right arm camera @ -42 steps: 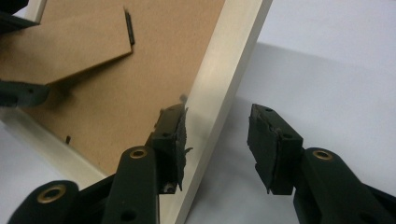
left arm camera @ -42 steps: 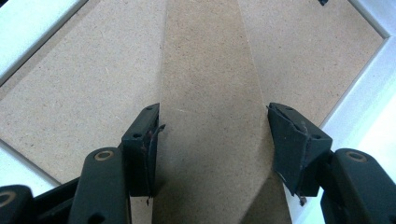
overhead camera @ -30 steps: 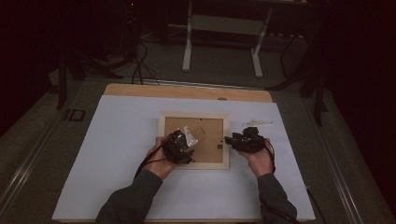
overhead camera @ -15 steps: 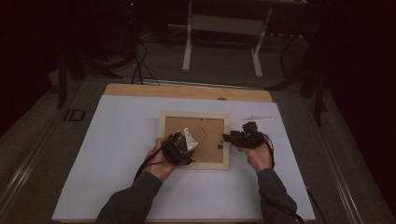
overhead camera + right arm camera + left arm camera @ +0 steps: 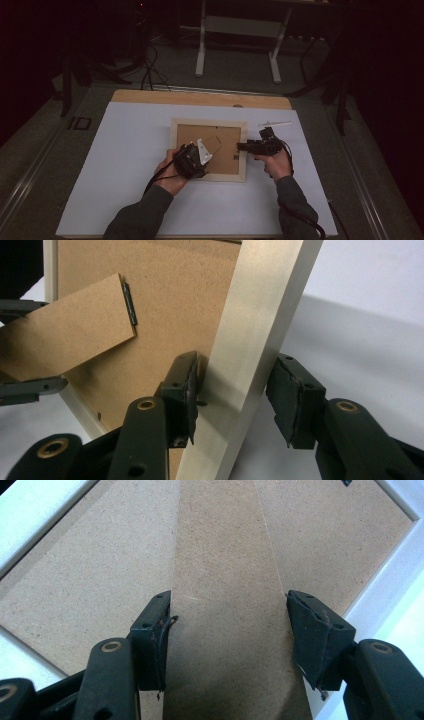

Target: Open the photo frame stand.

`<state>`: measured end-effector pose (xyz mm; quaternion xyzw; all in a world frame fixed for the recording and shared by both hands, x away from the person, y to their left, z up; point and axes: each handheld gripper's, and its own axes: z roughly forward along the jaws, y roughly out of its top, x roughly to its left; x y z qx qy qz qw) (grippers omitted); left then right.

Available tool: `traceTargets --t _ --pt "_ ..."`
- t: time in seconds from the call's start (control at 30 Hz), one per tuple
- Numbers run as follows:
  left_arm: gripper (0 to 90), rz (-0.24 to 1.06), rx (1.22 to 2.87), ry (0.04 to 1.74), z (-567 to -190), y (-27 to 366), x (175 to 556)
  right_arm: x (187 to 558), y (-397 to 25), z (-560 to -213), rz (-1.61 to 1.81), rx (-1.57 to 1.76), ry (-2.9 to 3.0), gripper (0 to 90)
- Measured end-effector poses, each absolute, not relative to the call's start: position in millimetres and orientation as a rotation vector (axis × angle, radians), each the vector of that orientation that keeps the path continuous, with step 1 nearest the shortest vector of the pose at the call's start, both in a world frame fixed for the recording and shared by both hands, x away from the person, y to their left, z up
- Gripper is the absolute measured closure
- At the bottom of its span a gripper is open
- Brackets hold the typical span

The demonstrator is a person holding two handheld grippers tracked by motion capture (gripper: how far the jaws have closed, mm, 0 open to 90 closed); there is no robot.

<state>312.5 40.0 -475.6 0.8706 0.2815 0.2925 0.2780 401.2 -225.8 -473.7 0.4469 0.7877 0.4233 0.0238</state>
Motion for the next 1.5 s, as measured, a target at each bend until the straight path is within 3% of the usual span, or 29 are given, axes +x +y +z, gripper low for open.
traceTargets --t 0.37,0.73,0.87,1.17,1.5 --pt "40.0 0.703 2.327 0.755 -474 46 317 397 -228 -473 1.333 1.409 2.409 59.0" --pt "38.3 0.429 2.273 0.823 -468 64 333 395 -228 -473 1.337 1.406 2.399 58.9" --pt "45.7 0.330 2.255 0.839 -468 67 337 395 -228 -473 1.336 1.401 2.397 58.9" --pt "49.3 0.156 2.230 0.884 -467 75 346 392 -228 -472 1.341 1.384 2.393 58.9" --pt "51.8 0.150 2.273 0.859 -467 75 346 390 -228 -471 1.347 1.361 2.386 59.0"
